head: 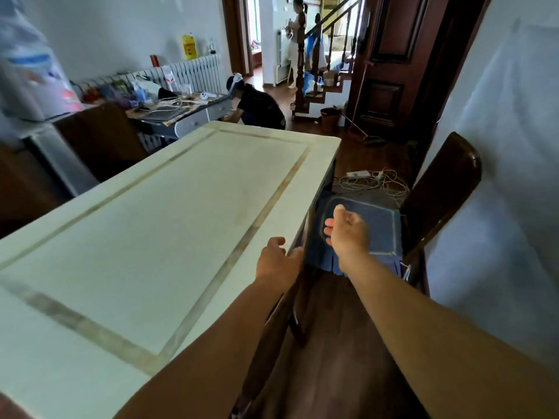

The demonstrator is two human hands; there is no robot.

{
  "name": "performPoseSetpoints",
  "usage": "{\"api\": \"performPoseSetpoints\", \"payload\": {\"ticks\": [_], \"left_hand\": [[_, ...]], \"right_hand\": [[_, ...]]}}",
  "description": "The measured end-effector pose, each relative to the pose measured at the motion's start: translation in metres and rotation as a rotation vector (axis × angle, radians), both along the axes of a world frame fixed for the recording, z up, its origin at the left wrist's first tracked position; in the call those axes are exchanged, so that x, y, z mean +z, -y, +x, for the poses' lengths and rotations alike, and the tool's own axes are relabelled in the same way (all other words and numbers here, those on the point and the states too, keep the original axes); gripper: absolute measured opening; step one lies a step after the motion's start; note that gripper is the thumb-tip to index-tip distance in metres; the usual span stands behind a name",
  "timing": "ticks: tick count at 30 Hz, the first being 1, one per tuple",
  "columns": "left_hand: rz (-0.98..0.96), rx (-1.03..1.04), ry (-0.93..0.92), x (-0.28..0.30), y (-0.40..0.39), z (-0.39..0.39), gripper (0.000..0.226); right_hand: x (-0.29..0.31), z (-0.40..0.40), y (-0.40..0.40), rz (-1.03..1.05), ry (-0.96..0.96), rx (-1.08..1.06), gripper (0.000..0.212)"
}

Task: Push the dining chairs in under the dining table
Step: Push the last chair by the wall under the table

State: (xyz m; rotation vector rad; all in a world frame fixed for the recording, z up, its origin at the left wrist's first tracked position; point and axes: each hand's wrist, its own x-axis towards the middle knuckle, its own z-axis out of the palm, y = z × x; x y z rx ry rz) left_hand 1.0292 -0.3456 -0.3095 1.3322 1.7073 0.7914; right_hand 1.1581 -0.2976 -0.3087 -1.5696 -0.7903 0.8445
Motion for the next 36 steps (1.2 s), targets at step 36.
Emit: {"api": "performPoseSetpoints", "payload": {"ticks": [36], "left_hand": [[-0.253,-0.424,-0.235,-0.056,0.052,0.009,0.035]], "right_hand": [[-0.059,-0.019,0.045,-0.467,-0.079,0.238,0.087]]}}
